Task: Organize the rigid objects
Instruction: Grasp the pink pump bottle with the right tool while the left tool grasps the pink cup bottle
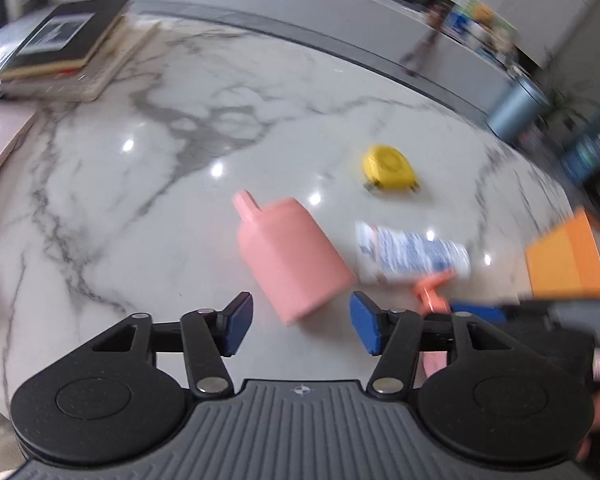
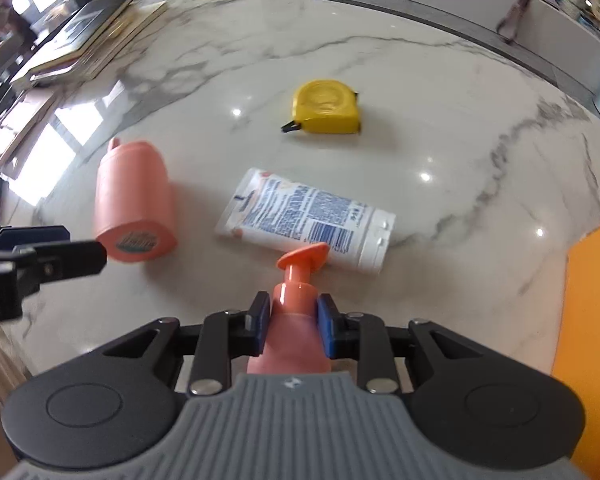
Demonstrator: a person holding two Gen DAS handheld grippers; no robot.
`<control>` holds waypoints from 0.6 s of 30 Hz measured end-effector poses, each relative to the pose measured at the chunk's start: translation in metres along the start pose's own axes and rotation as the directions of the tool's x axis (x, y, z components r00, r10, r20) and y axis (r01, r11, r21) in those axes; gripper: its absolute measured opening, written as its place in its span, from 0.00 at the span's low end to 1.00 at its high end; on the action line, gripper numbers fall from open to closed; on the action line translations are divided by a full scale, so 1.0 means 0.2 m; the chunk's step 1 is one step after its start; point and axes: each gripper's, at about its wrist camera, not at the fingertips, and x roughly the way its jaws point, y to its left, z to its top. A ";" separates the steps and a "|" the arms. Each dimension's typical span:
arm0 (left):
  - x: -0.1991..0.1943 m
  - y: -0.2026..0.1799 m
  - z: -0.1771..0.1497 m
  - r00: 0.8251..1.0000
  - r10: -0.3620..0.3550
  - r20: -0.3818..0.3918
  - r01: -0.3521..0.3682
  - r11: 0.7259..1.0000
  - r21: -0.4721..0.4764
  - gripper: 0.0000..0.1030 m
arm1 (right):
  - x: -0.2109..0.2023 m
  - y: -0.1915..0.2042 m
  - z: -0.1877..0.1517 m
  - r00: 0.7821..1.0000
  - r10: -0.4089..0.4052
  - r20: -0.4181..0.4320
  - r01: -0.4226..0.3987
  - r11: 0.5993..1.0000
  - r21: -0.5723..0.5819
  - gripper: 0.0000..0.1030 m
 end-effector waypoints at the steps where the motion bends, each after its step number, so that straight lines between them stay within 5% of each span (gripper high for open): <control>1: 0.02 0.01 0.02 1.000 0.018 -0.006 -0.018 0.999 -0.035 0.68 | 0.00 -0.01 0.00 1.000 0.004 -0.001 -0.004 1.000 0.010 0.25; 7: 0.11 -0.02 0.12 0.995 0.093 -0.028 -0.096 0.988 -0.122 0.70 | 0.00 -0.02 -0.01 1.000 0.019 0.004 -0.019 0.999 0.049 0.26; 18: 0.22 -0.08 0.21 0.983 0.176 -0.044 -0.180 0.978 -0.109 0.75 | 0.01 -0.05 -0.01 0.999 0.043 0.009 -0.043 0.994 0.098 0.26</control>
